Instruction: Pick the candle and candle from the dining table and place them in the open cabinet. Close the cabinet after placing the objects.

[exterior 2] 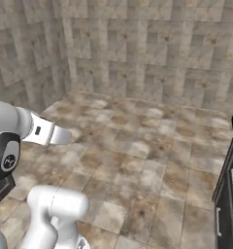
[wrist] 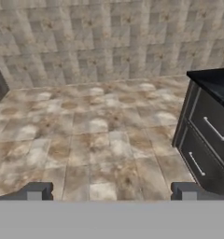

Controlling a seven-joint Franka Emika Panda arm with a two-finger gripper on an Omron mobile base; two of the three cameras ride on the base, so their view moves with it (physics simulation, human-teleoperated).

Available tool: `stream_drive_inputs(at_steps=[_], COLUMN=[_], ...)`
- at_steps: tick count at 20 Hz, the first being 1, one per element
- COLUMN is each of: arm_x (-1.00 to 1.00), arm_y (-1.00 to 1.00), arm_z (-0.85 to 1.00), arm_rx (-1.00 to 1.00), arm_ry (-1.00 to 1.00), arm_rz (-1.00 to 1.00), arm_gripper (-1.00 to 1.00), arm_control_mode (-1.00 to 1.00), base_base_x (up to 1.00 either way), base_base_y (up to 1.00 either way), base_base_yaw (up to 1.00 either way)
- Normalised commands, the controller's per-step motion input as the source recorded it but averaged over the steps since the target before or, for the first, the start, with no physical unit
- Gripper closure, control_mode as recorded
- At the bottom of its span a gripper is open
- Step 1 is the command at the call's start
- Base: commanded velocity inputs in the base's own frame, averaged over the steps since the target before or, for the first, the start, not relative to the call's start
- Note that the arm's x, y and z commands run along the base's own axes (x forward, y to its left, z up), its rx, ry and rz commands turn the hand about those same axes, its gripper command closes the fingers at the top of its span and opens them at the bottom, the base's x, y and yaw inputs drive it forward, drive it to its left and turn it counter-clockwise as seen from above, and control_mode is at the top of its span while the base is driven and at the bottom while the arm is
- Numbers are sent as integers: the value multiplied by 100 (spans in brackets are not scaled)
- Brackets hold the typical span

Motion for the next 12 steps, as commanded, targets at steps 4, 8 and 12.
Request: stream_drive_inputs(at_steps=[4, 8, 12], arm_x=[0, 0, 0], arm_y=[0, 0, 0], arm_z=[0, 0, 0], arm_rx=[0, 0, 0], arm_ry=[0, 0, 0], arm_rz=[0, 0, 0], arm_gripper=[-100, -100, -100], arm_control_mode=[100, 100, 100], base_base_x=[69, 68, 69], base_base_y=[30, 32, 34], base_base_yaw=[-27, -27, -28])
